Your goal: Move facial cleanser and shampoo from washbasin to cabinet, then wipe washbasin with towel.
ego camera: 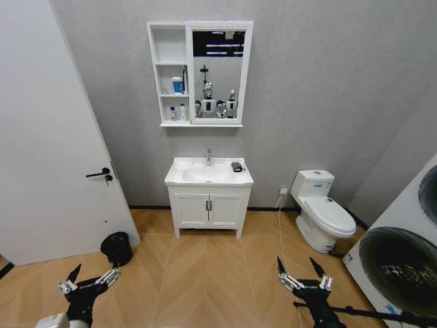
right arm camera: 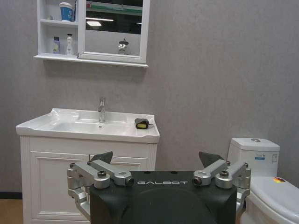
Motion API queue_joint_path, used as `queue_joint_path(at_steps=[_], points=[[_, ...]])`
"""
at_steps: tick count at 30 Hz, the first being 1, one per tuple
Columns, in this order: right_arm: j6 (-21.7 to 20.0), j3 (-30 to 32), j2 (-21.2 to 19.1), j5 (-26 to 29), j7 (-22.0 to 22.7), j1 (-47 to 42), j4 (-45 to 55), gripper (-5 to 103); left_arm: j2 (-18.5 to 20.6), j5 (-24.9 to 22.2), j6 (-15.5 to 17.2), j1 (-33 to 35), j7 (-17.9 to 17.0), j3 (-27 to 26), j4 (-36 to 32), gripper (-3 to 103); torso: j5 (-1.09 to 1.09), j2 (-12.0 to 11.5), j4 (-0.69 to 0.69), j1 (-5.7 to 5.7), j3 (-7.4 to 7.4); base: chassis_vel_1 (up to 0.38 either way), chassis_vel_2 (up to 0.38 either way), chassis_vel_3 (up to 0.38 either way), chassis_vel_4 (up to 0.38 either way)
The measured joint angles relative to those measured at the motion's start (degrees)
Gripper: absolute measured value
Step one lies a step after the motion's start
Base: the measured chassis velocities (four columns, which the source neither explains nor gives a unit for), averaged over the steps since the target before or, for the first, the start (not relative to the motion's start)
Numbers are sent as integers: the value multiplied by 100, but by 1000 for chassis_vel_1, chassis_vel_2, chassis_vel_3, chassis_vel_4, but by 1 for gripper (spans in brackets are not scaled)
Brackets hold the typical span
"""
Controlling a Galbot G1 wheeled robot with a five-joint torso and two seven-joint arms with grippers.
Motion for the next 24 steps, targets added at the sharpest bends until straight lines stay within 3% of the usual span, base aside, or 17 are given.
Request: queue_joint_path(at_steps=[24], points=[[0,0,0,0,0,0,0,100,0,0,0,0,0,0,0,100,0,0,0,0,0,0,0,0,0]])
